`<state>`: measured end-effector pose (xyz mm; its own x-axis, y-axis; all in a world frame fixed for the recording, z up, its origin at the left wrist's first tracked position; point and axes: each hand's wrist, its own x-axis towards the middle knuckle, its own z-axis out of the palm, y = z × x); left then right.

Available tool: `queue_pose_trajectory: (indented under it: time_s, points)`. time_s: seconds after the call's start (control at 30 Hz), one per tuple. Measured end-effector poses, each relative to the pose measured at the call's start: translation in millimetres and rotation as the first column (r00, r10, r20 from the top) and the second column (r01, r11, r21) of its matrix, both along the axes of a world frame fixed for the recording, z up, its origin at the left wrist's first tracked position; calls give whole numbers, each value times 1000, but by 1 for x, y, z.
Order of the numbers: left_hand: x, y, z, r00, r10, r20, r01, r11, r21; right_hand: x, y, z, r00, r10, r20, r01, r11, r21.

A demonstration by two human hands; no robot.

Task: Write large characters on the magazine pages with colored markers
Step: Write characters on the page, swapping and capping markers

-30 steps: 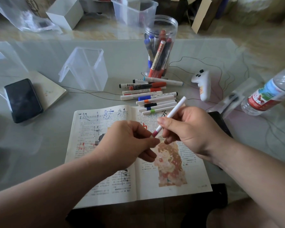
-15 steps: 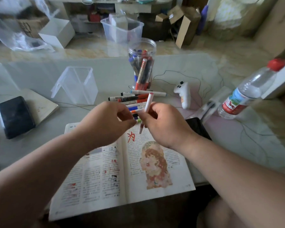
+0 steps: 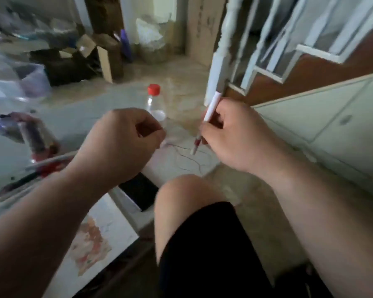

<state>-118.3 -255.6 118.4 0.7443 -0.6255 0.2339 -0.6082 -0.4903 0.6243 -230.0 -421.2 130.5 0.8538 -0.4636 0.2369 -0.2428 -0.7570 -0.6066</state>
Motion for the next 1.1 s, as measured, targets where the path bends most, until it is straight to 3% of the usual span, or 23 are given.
queue_pose_trajectory:
  time_s: [0.13,0.23,0.4,0.6,0.9,1.0,1.1]
  points:
    - [-88,-113,-14,953,-302,-33,302,953,-11,-126,-59,-16,958,-264,-109,264,964,-16]
    - [-163,-175,-42,861,-502,-84,507,860,61,-219,-93,-46,851,-477,-219,469,879,-91]
    - [-253,-218,-88,713,-674,-193,701,687,190,-323,-112,-87,696,-600,-394,627,776,-74]
    - [-267,-228,-113,682,-694,-233,729,617,295,-368,-105,-122,572,-557,-602,687,726,-20]
    - [-270,-232,-118,693,-686,-221,714,613,338,-390,-120,-129,413,-564,-715,724,679,-117]
    - [-270,-229,-121,693,-685,-226,715,610,343,-389,-126,-126,420,-591,-689,718,680,-146]
    - [-269,-227,-123,696,-682,-226,711,611,348,-376,-130,-120,496,-593,-635,705,702,-105]
